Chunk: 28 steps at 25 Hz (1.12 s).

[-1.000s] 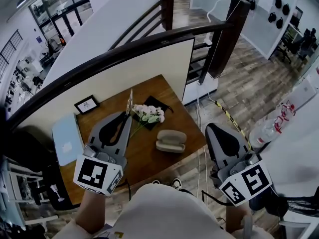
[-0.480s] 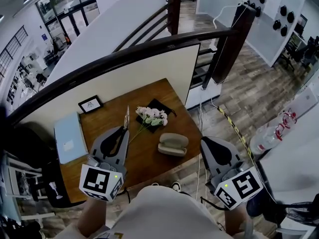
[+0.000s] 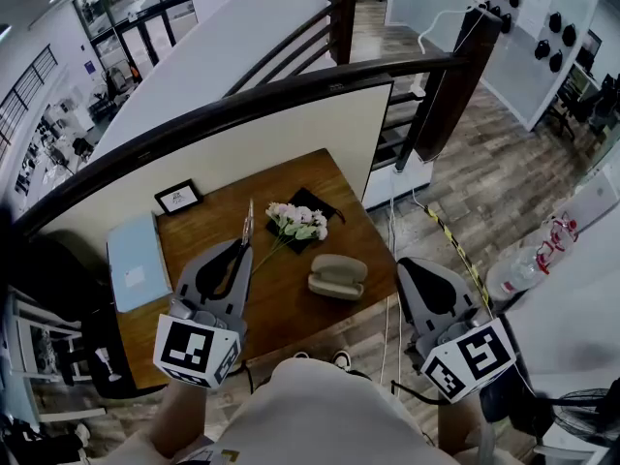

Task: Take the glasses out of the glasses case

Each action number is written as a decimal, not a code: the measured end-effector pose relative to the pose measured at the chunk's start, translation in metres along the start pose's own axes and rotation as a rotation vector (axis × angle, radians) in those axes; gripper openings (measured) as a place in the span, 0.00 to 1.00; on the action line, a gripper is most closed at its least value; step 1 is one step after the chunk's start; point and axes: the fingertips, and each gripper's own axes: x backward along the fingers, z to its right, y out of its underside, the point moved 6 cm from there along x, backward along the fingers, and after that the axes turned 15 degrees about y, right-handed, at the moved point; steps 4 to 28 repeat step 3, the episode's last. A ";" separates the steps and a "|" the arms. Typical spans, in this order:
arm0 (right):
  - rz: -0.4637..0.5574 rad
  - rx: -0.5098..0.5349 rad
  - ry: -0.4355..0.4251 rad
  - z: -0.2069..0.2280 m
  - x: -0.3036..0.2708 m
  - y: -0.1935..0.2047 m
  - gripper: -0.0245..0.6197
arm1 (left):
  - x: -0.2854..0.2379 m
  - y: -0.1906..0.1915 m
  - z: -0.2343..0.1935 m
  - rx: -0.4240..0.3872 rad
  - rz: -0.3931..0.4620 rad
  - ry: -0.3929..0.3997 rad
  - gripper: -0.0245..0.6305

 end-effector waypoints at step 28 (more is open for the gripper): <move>-0.002 -0.001 0.009 0.002 0.001 0.002 0.04 | 0.001 0.002 0.000 -0.002 -0.003 0.003 0.08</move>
